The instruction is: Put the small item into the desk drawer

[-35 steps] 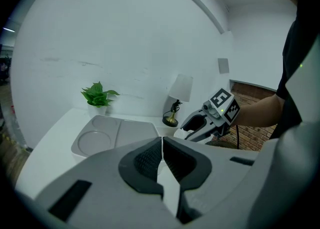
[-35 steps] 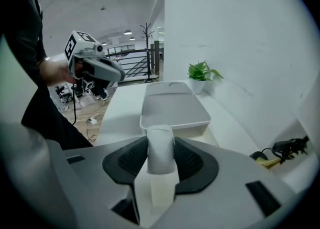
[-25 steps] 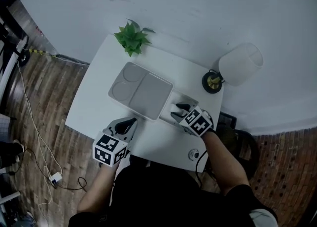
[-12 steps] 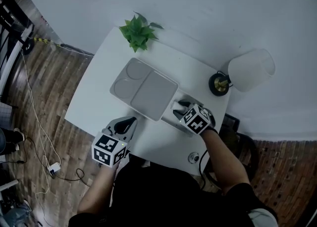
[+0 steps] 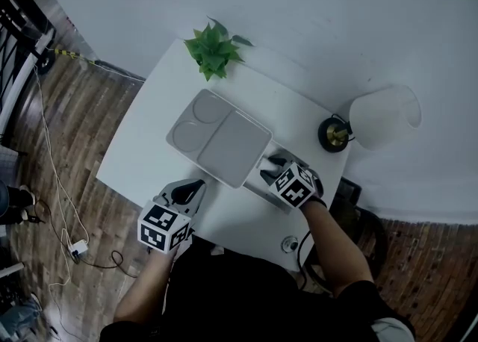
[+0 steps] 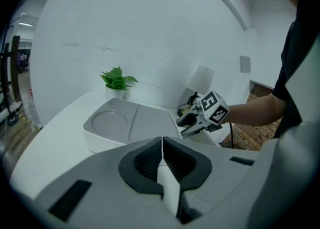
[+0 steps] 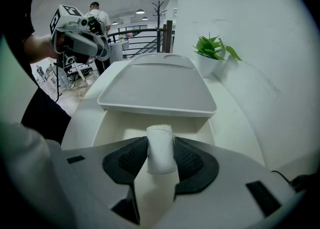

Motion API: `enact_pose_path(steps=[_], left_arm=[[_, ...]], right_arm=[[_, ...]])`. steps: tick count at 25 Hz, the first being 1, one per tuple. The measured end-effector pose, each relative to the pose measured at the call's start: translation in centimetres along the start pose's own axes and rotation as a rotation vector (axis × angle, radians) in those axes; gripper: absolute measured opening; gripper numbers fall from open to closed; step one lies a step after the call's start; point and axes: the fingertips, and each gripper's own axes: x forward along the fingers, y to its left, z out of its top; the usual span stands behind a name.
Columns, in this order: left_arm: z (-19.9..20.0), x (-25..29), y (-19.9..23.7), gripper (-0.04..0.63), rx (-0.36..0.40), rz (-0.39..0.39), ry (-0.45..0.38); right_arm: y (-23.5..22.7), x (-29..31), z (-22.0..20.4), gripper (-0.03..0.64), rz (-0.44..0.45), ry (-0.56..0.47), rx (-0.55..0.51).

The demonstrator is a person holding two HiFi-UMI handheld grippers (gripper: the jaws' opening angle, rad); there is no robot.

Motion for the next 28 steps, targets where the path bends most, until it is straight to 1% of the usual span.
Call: enact_pose_path(steps=[5,9,13,14,16,17,22,28], left_arm=[[0.1,0.0,-0.2,0.017,0.003,-0.004,0.006],[-0.2,-0.5,-0.2,0.017,0.003,-0.002,0.006],[-0.3,-1.0,-0.2,0.017,0.005,-0.006,0.001],[-0.3,-1.1,-0.2,0.017,0.006,-0.007,-0.001],[-0.4,-1.5,-0.4,0.017,0.009,-0.009,-0.004],[-0.4,-1.7,-0.5,0.017,0.011,-0.01,-0.006],[-0.5,-2.6,-0.8,0.017,0.021,-0.023,-0.019],[-0.8,-4.2,-1.8,0.017,0.039,-0.049,-0.044]], right_arm=[[-0.4,-0.1,0.1,0.169,-0.026,-0.022,0.022],[-0.2,-0.2,0.4,0.181,-0.012,-0.041,0.039],[-0.1,-0.5,0.5,0.183,-0.019,-0.04,0.048],[0.1,-0.6,0.5,0.177,-0.021,-0.039,0.048],[0.5,-0.9,0.5,0.118,-0.025,-0.039,0.049],[0.6,-1.0,0.5,0.11,-0.029,-0.041,0.051],[0.7,-2.2,0.7,0.112,-0.075,-0.059,0.071],[1.6,-4.7,-0.1,0.107,-0.141,-0.073,0.118]])
